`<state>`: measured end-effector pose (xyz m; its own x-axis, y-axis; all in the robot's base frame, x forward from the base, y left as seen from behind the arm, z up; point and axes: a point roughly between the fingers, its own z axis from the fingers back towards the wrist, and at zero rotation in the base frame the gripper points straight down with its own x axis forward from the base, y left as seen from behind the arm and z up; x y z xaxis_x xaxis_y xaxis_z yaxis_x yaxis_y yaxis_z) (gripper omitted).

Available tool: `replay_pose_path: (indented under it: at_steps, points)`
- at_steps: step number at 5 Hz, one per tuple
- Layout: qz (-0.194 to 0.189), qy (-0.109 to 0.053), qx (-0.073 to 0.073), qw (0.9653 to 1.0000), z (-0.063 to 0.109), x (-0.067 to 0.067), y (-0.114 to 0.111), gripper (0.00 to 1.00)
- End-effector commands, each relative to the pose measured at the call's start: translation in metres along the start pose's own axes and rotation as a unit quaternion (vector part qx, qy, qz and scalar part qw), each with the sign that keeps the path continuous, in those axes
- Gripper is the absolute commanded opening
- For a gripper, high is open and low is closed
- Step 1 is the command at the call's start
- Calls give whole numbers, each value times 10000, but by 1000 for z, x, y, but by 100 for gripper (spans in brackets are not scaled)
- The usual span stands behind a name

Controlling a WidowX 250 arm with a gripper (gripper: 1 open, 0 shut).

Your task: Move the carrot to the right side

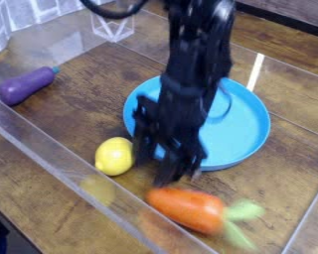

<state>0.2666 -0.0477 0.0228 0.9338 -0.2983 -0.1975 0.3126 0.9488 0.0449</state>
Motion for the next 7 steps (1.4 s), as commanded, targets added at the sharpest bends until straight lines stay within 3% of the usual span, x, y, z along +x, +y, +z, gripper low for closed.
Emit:
replay_pose_path:
  at_steps: [1, 2, 3, 4, 5, 6, 7]
  points:
    - [-394, -229, 57, 9989, 8, 9, -9, 100]
    - [-557, -197, 88, 9982, 17, 10, -10, 0]
    - [-721, -168, 108, 9972, 24, 12, -12, 0]
    - [-620, -122, 53, 9980, 15, 15, -14, 100]
    - [-510, -74, -3, 9987, 11, 16, -17, 100]
    - [-503, -43, -11, 9987, 11, 18, -16, 0]
    - [-504, -13, -21, 9987, 11, 20, -17, 0]
